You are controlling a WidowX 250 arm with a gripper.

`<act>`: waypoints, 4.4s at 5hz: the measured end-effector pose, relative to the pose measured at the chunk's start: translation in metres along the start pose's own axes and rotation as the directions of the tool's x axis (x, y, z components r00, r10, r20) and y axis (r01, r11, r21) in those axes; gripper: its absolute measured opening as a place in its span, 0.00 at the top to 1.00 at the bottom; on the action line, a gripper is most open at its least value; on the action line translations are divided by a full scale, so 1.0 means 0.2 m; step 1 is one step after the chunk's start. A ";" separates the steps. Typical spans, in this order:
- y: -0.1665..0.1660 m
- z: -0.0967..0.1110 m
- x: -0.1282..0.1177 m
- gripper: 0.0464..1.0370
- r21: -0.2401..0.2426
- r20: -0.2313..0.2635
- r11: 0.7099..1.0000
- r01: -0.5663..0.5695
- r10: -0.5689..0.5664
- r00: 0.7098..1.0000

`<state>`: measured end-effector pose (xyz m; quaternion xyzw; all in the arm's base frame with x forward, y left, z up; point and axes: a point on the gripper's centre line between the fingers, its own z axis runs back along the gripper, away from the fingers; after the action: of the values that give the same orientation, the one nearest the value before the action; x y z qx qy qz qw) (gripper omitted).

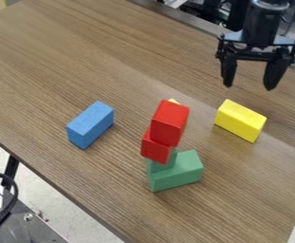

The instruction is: Move the yellow rectangular block to the left

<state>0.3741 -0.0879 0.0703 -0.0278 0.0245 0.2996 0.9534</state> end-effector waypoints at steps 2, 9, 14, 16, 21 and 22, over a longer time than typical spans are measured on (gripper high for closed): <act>0.02 -0.11 -0.07 0.04 -0.057 -0.034 0.948 -0.313 0.312 0.950; 0.12 -0.17 -0.09 0.47 -0.016 -0.115 0.978 -0.207 0.204 0.972; 0.38 0.28 0.06 0.47 -0.105 -0.090 0.973 0.205 -0.215 0.973; 0.81 0.42 0.18 0.47 -0.207 0.011 0.978 0.002 0.000 1.000; 0.84 0.09 0.00 0.47 0.021 -0.265 0.932 -0.362 0.355 0.897; 0.79 0.07 0.00 0.47 0.024 -0.249 0.887 -0.461 0.452 0.856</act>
<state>0.2845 0.0429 0.0791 -0.0757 0.1437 0.5116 0.8437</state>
